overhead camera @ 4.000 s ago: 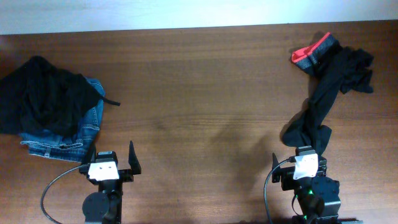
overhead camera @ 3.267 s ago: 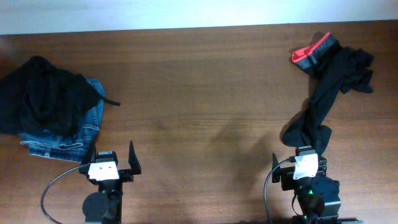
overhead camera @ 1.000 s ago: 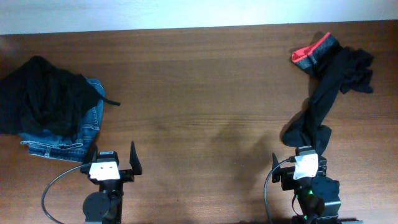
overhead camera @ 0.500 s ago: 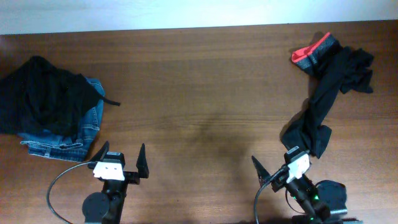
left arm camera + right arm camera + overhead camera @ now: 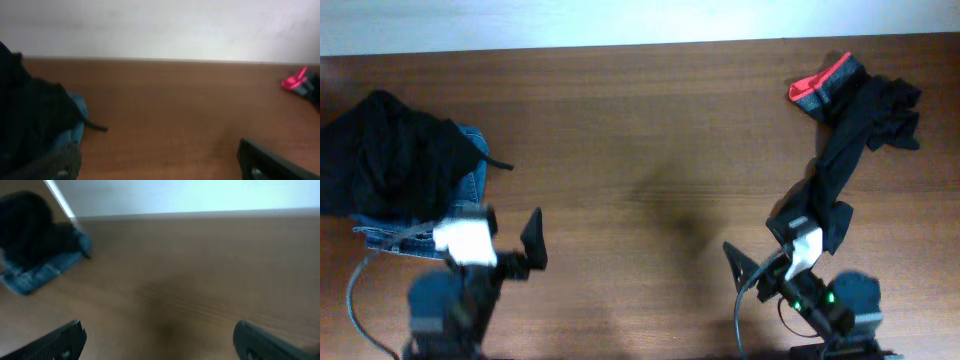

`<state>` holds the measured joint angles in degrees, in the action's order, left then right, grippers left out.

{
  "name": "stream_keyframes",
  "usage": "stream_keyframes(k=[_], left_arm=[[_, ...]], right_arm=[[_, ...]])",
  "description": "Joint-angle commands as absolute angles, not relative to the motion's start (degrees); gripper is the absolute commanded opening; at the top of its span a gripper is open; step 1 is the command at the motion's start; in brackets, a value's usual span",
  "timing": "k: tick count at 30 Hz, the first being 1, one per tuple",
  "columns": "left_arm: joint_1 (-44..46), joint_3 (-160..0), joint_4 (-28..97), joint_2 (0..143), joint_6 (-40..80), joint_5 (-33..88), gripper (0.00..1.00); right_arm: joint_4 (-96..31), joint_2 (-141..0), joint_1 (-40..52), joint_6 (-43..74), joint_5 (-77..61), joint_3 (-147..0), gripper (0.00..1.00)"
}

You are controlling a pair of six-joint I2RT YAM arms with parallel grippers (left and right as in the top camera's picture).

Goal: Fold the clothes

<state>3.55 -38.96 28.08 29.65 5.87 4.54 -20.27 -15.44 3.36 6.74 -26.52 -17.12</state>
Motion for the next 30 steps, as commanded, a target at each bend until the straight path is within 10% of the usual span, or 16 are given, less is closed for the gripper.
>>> stream_keyframes(k=[1,14,30], left_arm=[[3.2,-49.6,32.9,41.8,6.6,6.3,0.99],[3.2,-72.1,45.5,72.5,6.6,22.3,0.99],[3.3,-72.1,44.5,75.0,5.7,22.7,0.99]], right_arm=[[-24.9,-25.4,3.0,8.0,-22.2,-27.0,0.99],[-40.8,-59.9,2.3,8.8,-23.0,-57.4,0.99],[-49.4,-96.7,-19.1,19.9,-5.3,-91.4,0.93]])
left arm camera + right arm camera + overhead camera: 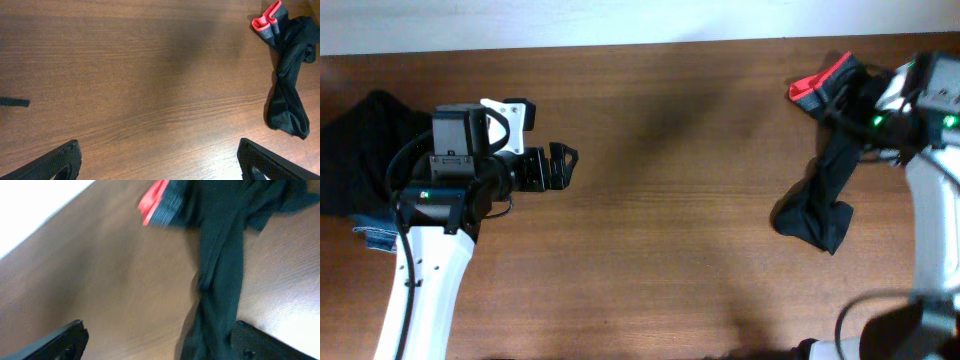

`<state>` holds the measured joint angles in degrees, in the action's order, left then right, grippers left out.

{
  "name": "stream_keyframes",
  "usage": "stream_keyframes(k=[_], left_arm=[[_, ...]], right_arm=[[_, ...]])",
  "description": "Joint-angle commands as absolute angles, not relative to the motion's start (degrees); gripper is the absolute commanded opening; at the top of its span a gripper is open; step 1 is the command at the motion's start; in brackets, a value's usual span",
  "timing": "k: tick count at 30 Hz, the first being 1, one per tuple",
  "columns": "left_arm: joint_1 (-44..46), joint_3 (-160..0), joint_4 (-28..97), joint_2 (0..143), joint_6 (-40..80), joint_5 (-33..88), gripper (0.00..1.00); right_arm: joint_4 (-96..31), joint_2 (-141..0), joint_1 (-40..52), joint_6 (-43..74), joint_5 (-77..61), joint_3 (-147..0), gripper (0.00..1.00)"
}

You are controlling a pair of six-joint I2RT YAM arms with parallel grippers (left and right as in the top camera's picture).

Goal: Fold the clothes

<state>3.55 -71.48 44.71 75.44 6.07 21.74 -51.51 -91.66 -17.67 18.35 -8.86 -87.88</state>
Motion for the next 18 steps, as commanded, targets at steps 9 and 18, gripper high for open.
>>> stream_keyframes(k=[9,18], left_arm=[[3.3,-72.1,45.5,75.0,5.7,22.8,0.99],[3.3,-72.1,45.5,75.0,5.7,22.7,0.99]], right_arm=[[-38.3,-109.3,-19.3,20.5,10.0,-91.6,0.93],[-28.7,-120.9,-20.7,23.5,10.6,-91.6,0.87]])
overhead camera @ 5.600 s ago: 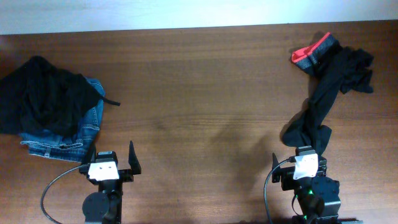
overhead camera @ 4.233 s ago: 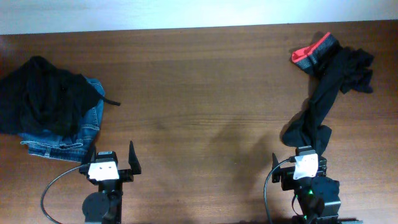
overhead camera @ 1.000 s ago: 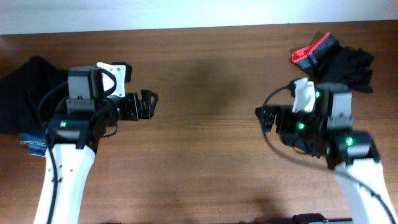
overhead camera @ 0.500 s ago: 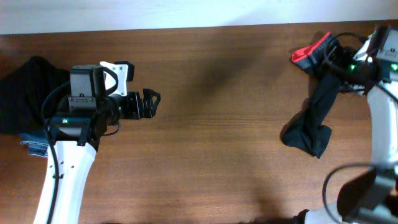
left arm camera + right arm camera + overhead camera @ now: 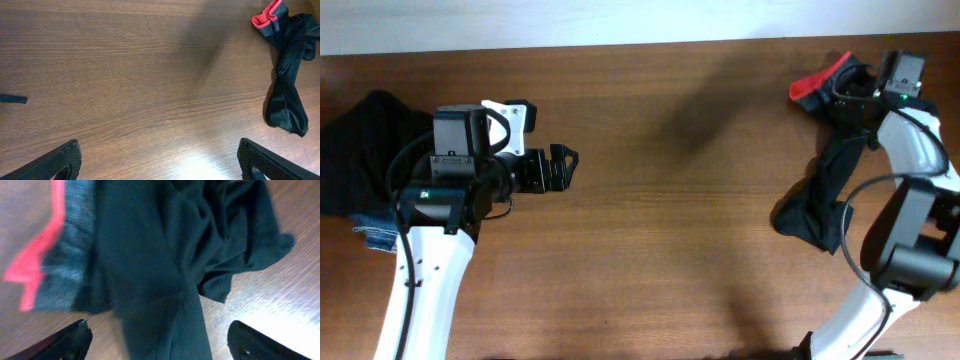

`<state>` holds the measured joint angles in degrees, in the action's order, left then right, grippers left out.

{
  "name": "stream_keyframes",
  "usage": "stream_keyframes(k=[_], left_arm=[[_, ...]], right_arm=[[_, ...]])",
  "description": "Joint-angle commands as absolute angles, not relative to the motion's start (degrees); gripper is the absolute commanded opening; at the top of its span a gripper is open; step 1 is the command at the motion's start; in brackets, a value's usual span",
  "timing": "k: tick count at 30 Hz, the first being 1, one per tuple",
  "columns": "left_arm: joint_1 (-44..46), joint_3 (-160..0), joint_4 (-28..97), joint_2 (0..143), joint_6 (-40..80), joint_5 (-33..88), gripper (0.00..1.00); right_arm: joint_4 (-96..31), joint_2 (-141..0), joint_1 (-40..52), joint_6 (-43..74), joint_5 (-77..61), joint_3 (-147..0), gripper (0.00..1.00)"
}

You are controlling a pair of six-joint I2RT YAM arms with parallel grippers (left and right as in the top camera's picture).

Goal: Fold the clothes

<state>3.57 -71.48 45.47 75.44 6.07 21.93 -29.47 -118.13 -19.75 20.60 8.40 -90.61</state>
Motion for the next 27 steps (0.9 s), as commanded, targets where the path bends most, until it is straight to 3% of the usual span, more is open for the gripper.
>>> stream_keyframes(k=[1,4,5,6,10,15,18,22,27], left_arm=[[3.3,-72.1,45.5,75.0,5.7,22.7,0.99],[3.3,-72.1,44.9,75.0,5.7,22.7,0.99],[3.3,-72.1,44.3,75.0,5.8,22.7,0.99],[3.3,-72.1,43.9,75.0,5.7,22.7,0.99],[3.3,-72.1,43.5,75.0,5.7,22.7,0.99],[3.3,-72.1,43.2,75.0,5.7,22.7,0.99],[3.3,-72.1,42.4,75.0,5.8,22.7,0.99],[3.3,-72.1,40.7,75.0,5.7,22.7,0.99],[3.3,-72.1,39.6,75.0,5.7,22.7,0.99]], right_arm=[[-28.4,-121.5,-20.9,24.4,10.6,-91.6,0.81],[-26.7,-122.0,-21.1,24.9,10.4,-91.6,0.44],[-26.6,-121.5,-21.1,24.9,10.0,-92.1,0.14],[-26.8,-121.2,-21.0,24.5,9.4,-92.5,0.04],[-29.3,-118.3,-21.0,23.8,0.5,-94.3,0.04],[-30.0,-111.5,-20.2,15.4,-35.0,-97.8,0.04],[-30.8,-106.4,-17.9,13.4,-48.8,-99.1,0.04],[-33.0,-99.3,-11.7,9.2,-54.5,-99.1,0.04],[-41.9,-92.3,-1.6,-1.9,-50.6,-99.1,0.04]])
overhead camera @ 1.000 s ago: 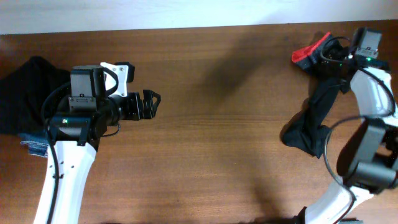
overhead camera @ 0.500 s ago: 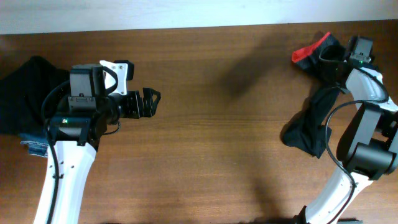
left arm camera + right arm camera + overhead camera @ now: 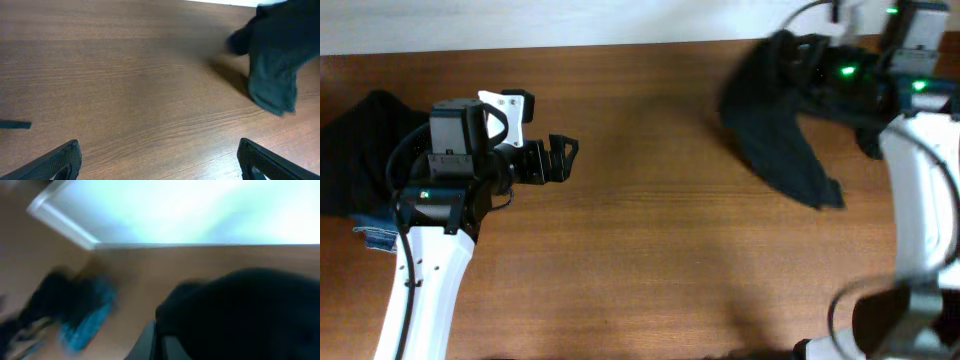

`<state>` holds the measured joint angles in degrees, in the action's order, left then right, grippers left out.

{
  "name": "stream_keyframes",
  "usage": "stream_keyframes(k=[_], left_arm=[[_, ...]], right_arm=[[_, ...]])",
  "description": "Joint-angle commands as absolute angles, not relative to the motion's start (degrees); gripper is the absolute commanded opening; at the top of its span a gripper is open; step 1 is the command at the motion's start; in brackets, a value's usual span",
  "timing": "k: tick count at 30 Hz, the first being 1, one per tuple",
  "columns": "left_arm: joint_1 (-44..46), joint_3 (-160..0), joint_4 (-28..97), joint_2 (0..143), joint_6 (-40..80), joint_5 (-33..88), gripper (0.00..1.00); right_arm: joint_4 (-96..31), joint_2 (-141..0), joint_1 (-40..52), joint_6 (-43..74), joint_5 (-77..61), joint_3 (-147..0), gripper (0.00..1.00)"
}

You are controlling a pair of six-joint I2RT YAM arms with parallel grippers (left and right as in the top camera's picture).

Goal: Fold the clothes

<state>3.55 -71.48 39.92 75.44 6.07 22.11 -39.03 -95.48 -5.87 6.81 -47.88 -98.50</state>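
Observation:
A black garment (image 3: 778, 125) hangs blurred above the back of the table, right of centre, and my right gripper (image 3: 807, 62) is shut on its upper end. The same black garment (image 3: 240, 315) fills the lower right of the right wrist view and hides the jaws, apart from one finger (image 3: 152, 342). It also shows as a dark hanging shape, the black garment (image 3: 277, 60), at the upper right of the left wrist view. My left gripper (image 3: 558, 160) hovers open over the left-middle of the table, its fingertips (image 3: 62, 160) wide apart over bare wood.
A pile of black cloth over blue jeans (image 3: 365, 175) lies at the far left edge, and the jeans (image 3: 82, 322) show blurred in the right wrist view. A thin black strap (image 3: 15, 125) lies on the brown wooden table (image 3: 650, 250). A white wall runs along the back.
The black garment lay crumpled at the back right corner with my right gripper open over it. Now it is off the table, held, and further left. My left arm has hardly shifted.
Both arms sat low at the front edge, open. Then my left arm stood over the left-middle of the table and my right arm was over the garment at the far right. Then it was close above its bunched top. Now it holds the garment in the air.

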Motion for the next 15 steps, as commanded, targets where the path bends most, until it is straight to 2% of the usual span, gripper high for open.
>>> stream_keyframes(k=[1,4,9,12,15], left_arm=[[3.3,-72.1,39.7,75.0,5.7,22.7,0.99],[3.3,-72.1,39.9,75.0,5.4,22.7,0.99],[3.3,-72.1,39.9,75.0,4.2,22.7,0.99],[3.3,-72.1,39.9,75.0,4.2,22.7,0.99],[3.3,-72.1,40.2,75.0,4.3,22.7,0.99]], right_arm=[[-43.8,-91.4,-0.2,-2.0,-46.5,-99.1,0.04],[-48.5,-90.1,2.7,-1.9,-31.4,-99.1,0.04],[-54.5,-90.4,2.7,-1.9,-17.9,-99.1,0.04],[-56.8,-90.5,2.5,-1.9,-10.8,-98.5,0.12],[-58.2,-90.6,2.5,-1.9,-5.8,-98.3,0.15]])
